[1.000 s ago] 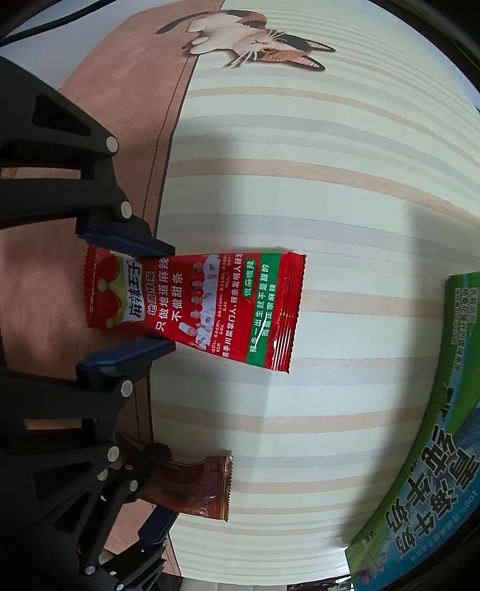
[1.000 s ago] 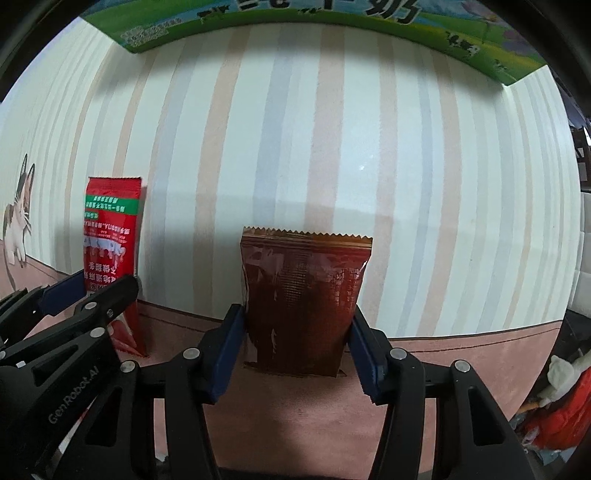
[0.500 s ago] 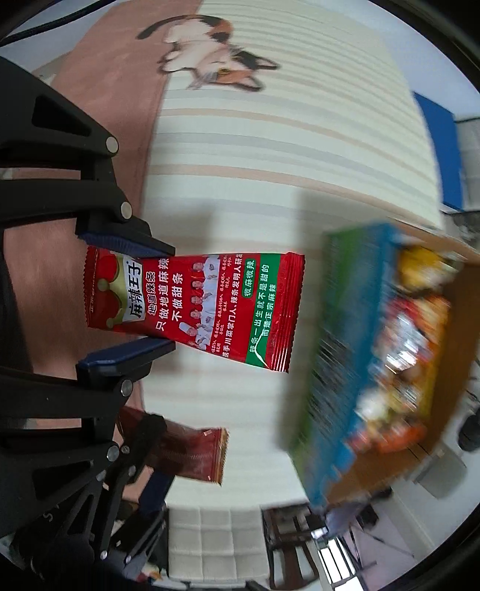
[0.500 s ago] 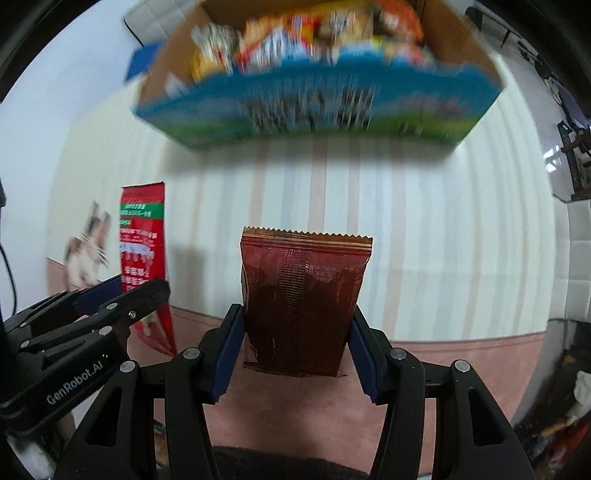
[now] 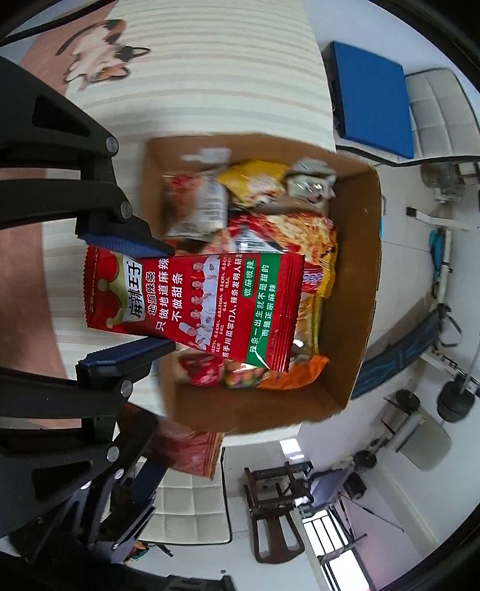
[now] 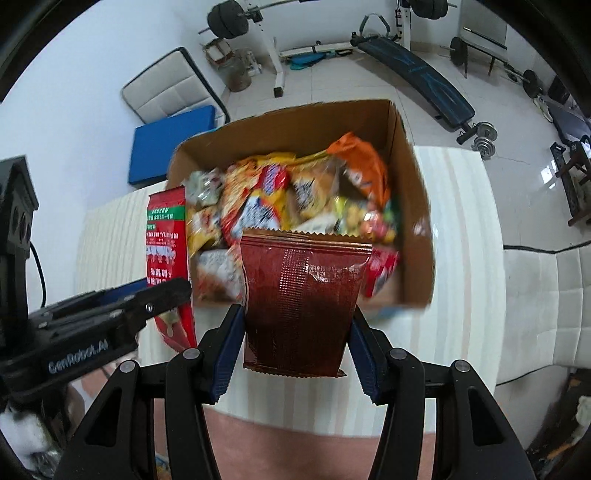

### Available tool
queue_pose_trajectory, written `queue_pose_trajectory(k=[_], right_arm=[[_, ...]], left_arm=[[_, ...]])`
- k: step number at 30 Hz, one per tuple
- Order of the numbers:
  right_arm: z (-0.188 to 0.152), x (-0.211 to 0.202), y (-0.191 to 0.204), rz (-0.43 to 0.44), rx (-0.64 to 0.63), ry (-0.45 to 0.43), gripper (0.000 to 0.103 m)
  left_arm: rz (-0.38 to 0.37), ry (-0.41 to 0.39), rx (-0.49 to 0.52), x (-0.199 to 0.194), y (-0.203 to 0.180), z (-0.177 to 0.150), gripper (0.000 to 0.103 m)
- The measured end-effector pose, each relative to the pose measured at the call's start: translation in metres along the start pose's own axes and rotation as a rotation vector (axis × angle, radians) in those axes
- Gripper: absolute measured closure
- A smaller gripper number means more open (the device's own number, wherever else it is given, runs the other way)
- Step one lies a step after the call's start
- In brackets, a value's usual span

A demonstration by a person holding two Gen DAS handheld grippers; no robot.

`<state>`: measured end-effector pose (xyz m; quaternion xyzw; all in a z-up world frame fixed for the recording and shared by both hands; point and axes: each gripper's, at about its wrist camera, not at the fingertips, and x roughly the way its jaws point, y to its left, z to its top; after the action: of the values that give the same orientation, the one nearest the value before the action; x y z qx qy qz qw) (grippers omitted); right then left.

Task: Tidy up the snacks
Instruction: 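Carry both red packets into the box and open both tools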

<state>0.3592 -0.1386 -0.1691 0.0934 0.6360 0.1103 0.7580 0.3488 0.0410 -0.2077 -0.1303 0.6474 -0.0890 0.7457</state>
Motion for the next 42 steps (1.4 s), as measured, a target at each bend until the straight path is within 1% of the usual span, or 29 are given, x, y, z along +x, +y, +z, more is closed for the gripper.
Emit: queue_pose_trajectory(k=[1,6,9,12,15,17,18,19,20,21,22,23,26,28,30,33,37,42], right_arm=[[0.014,0.011,-0.005,-0.009,-0.002,0.016,0.045],[0.055,0.064,-0.028,-0.038,0.024,0.094,0.045],[0.068,0.084,-0.039,-0.055,0.037,0.132,0.045],[0.078,0.11,-0.048,-0.061,0.046,0.166,0.045],[0.081,0.122,-0.054,-0.074,0.044,0.196,0.045],[0.083,0.137,-0.06,-0.067,0.052,0.229,0.044],[0.084,0.141,-0.063,-0.062,0.055,0.237,0.042],[0.084,0.145,-0.065,-0.056,0.059,0.253,0.029],[0.084,0.148,-0.068,-0.055,0.071,0.273,0.009],[0.085,0.15,-0.07,-0.055,0.075,0.279,0.007],[0.086,0.15,-0.07,-0.06,0.066,0.273,0.007],[0.087,0.148,-0.07,-0.077,0.056,0.267,0.007],[0.087,0.145,-0.071,-0.08,0.052,0.266,0.007],[0.088,0.142,-0.07,-0.096,0.04,0.26,0.007],[0.087,0.14,-0.071,-0.105,0.043,0.251,0.007],[0.086,0.131,-0.07,-0.114,0.047,0.235,0.007],[0.083,0.122,-0.067,-0.125,0.041,0.214,0.007],[0.075,0.104,-0.06,-0.151,0.02,0.158,0.007]], left_arm=[[-0.003,0.017,-0.01,0.009,0.002,0.012,0.063],[0.013,0.098,-0.023,0.05,0.006,0.062,0.063],[0.021,0.142,-0.027,0.073,0.007,0.079,0.062],[0.02,0.183,-0.034,0.091,0.007,0.088,0.061],[0.032,0.225,-0.029,0.107,0.006,0.093,0.06],[0.047,0.256,-0.03,0.115,0.004,0.095,0.06],[0.037,0.269,-0.037,0.118,0.006,0.095,0.06],[0.041,0.278,-0.041,0.119,0.006,0.095,0.057],[0.06,0.287,-0.046,0.121,0.008,0.094,0.049],[0.064,0.29,-0.051,0.122,0.009,0.094,0.027],[0.057,0.283,-0.051,0.12,0.009,0.095,0.015],[0.056,0.271,-0.05,0.118,0.009,0.095,0.014],[0.067,0.237,-0.048,0.108,0.01,0.096,0.014],[0.064,0.226,-0.043,0.101,0.009,0.097,0.014],[0.075,0.228,-0.036,0.094,0.01,0.095,0.014],[0.103,0.206,-0.024,0.081,0.009,0.091,0.014],[0.112,0.178,-0.032,0.064,0.017,0.08,0.014],[0.139,0.127,-0.021,0.042,0.02,0.054,0.014]])
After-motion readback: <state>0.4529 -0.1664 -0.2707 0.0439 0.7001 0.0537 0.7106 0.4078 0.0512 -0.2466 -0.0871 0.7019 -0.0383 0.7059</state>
